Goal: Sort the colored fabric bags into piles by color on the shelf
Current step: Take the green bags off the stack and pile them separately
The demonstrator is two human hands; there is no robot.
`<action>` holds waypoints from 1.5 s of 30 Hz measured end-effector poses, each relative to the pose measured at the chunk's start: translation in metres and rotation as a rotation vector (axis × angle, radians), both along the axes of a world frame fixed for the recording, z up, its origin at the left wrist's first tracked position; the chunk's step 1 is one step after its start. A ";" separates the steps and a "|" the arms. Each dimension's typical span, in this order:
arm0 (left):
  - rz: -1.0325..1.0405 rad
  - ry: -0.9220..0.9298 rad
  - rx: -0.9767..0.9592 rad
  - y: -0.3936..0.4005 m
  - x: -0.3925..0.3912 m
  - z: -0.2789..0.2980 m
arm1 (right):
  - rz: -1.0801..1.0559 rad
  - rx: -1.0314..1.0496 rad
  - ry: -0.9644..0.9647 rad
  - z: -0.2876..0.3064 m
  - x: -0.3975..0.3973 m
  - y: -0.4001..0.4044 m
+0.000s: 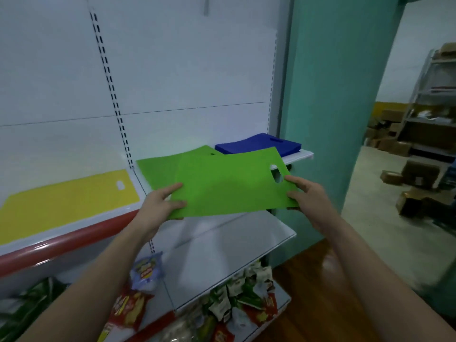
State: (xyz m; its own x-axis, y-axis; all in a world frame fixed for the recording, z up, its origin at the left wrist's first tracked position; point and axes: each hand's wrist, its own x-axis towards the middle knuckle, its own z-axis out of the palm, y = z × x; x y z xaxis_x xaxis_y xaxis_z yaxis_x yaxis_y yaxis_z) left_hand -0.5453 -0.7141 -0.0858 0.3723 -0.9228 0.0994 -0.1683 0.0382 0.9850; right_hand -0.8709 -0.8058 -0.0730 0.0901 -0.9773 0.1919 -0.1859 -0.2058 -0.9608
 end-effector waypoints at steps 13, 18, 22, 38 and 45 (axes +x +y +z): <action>0.423 -0.187 0.166 -0.058 0.071 0.023 | 0.253 -0.115 0.283 0.035 0.130 -0.153; 0.470 -0.456 0.325 -0.098 0.097 0.024 | 0.340 -0.170 0.572 0.040 0.160 -0.203; 0.420 -0.670 0.464 -0.118 0.108 0.023 | 0.391 -0.198 0.720 0.040 0.175 -0.235; 0.496 -0.888 0.565 -0.111 0.099 0.041 | 0.565 -0.480 0.831 0.075 0.208 -0.249; 0.656 -0.915 0.624 -0.056 0.058 0.057 | 0.812 -0.537 0.708 0.085 0.233 -0.183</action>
State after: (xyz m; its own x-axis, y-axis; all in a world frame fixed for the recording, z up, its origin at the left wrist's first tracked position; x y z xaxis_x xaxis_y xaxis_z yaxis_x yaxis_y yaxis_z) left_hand -0.4872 -0.7703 -0.0292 0.7976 -0.5764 0.1777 -0.6006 -0.7316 0.3226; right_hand -0.6375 -0.9885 0.0123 0.8917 -0.3973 0.2167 -0.2684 -0.8498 -0.4537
